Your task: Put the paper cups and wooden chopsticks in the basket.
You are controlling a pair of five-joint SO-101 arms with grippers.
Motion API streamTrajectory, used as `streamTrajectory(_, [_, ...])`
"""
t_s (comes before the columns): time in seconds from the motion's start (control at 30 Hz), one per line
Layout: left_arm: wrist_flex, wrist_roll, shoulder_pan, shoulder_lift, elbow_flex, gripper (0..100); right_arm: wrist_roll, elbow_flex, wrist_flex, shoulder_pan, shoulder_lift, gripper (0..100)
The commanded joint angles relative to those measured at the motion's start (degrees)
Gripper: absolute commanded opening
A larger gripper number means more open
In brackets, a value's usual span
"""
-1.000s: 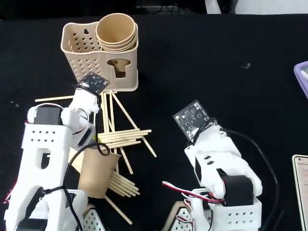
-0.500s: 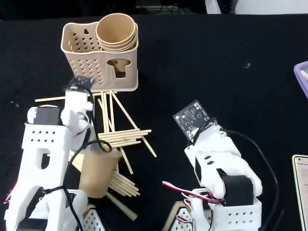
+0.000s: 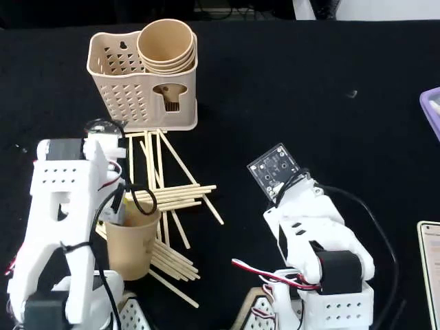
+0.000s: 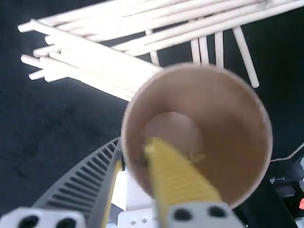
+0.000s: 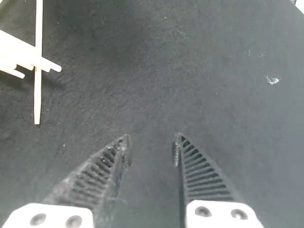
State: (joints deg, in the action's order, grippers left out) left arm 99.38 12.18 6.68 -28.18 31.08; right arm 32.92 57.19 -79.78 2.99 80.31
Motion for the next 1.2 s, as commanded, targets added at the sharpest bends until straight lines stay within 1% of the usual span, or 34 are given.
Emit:
streamTrajectory(0.0, [1.5,-0.8,0.7,0.3,-7.2,3,-0.4,1.5,1.7,-0.5,0.4,15.8])
streamTrajectory(0.27, [1.5,-0.9,0.8,0.3,-17.6,3,-0.5,7.7,9.2,-0.5,0.4,15.7])
streamTrajectory(0.3, [1.5,-0.9,0.8,0.3,-18.8,3,-1.5,9.0,10.9,-0.5,0.4,15.7])
streamTrajectory(0.4, [1.6,-1.2,0.8,0.2,-22.2,3,-8.5,14.7,17.9,-0.5,0.4,15.6])
streamTrajectory(0.47, [1.7,-3.4,0.8,0.2,-24.7,3,-13.6,19.6,22.9,-0.5,0.4,15.5])
streamTrajectory(0.57, [1.7,-4.9,1.4,-1.5,-28.4,3,-22.9,26.9,30.2,-0.6,0.4,15.5])
streamTrajectory(0.6, [1.7,-4.9,1.3,-2.5,-29.8,3,-25.1,28.4,32.2,-1.1,0.4,15.5])
streamTrajectory(0.67, [1.7,-5.3,1.0,-5.4,-33.2,3,-26.7,29.0,33.2,-1.9,0.4,15.3])
streamTrajectory(0.73, [1.5,-6.9,0.5,-8.5,-37.5,3,-27.1,29.6,33.6,-2.1,0.4,11.2])
streamTrajectory(0.83, [0.9,-9.3,-4.0,-11.3,-45.5,3,-27.1,32.0,36.9,-2.5,0.4,0.5])
streamTrajectory(0.9, [-2.6,-13.8,-7.4,-11.5,-49.8,3,-26.9,34.2,39.7,-2.3,0.4,2.4])
streamTrajectory(0.93, [-5.1,-16.7,-9.0,-11.4,-51.5,3,-26.6,34.9,40.6,-2.3,0.4,1.4])
streamTrajectory(1.0, [-11.7,-21.1,-11.4,-11.2,-52.4,3,-26.6,35.5,41.2,-2.3,0.4,1.1])
streamTrajectory(1.07, [-19.2,-23.3,-13.1,-9.8,-50.1,3,-26.6,35.6,41.5,-2.3,0.4,1.2])
streamTrajectory(1.17, [-28.7,-24.1,-14.6,-5.2,-46.0,3,-26.5,35.7,41.5,-2.3,0.4,1.2])
